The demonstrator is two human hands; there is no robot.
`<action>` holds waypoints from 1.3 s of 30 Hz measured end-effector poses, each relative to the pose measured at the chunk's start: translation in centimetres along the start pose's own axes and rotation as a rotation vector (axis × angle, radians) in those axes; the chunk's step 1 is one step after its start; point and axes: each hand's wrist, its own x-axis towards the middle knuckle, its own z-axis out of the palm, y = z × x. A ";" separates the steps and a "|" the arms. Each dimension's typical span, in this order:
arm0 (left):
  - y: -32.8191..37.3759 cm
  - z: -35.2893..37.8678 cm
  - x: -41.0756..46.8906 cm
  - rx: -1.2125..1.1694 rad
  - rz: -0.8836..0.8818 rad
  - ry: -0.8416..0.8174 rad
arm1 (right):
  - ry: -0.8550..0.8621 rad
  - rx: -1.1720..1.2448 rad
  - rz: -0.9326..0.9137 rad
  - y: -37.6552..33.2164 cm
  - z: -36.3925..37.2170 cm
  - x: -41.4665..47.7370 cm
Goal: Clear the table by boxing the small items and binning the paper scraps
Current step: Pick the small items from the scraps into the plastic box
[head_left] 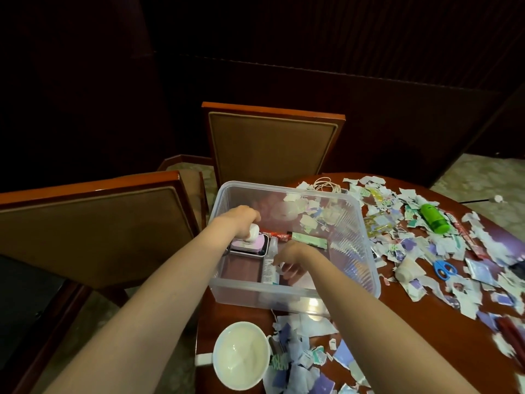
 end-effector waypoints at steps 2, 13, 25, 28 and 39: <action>0.3 -0.3 -0.3 -0.013 0.004 0.004 | 0.009 -0.015 -0.014 0.1 -0.2 -0.2; 2.3 -2.0 -2.9 -0.055 0.025 0.030 | 0.136 -0.035 -0.069 1.6 -1.5 -3.2; 7.1 -4.4 -7.1 -0.062 0.108 0.077 | 0.285 0.079 -0.108 4.6 -3.6 -9.2; 8.9 -4.6 -8.7 -0.085 0.136 0.082 | 0.334 0.119 -0.133 5.9 -4.1 -11.0; 15.1 -5.1 -14.3 -0.064 0.275 0.139 | 0.535 0.387 -0.160 11.6 -4.9 -16.5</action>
